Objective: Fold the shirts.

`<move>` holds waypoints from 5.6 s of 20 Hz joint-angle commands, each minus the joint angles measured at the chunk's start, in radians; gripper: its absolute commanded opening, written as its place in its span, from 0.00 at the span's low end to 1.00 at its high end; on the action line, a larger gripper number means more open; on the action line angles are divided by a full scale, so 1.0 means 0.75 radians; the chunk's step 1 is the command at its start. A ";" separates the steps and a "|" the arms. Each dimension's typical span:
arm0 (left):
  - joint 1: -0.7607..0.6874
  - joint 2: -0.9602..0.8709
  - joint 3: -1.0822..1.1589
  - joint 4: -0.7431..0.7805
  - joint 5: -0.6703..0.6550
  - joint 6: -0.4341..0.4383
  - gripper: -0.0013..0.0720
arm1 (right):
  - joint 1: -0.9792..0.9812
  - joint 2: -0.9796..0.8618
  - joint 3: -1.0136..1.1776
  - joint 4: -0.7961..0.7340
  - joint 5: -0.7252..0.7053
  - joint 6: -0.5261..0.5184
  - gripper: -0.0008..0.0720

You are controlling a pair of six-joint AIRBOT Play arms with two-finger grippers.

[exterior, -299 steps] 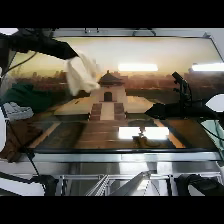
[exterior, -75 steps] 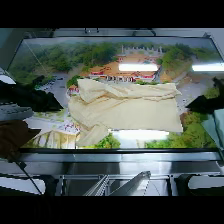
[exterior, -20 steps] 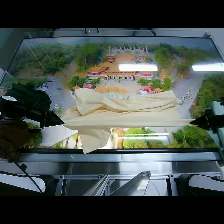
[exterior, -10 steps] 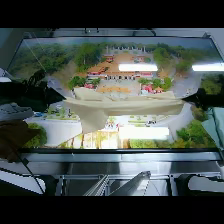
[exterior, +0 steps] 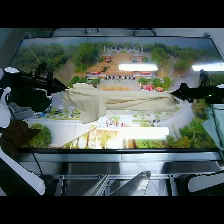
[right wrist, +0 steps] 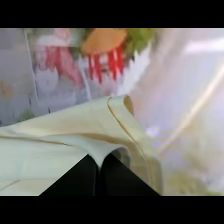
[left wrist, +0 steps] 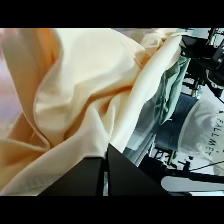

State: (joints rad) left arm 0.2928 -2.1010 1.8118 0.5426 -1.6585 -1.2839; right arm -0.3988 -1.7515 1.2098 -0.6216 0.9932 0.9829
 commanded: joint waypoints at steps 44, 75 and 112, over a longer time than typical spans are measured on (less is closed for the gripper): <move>-0.716 0.011 0.108 -0.272 0.280 0.154 0.04 | -0.459 0.298 0.213 -0.054 0.667 0.153 0.05; -0.111 0.475 -0.382 -0.272 -0.098 0.300 0.04 | 0.494 0.107 0.416 -0.171 0.176 0.429 0.85; -0.194 0.704 -0.642 -0.270 -0.014 0.365 0.04 | -0.199 0.525 0.312 -0.230 -0.087 0.914 0.05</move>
State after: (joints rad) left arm 0.1482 -1.5730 1.3304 0.3389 -1.6611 -1.0191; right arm -0.3672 -1.5116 1.4406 -0.3733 0.9268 1.3346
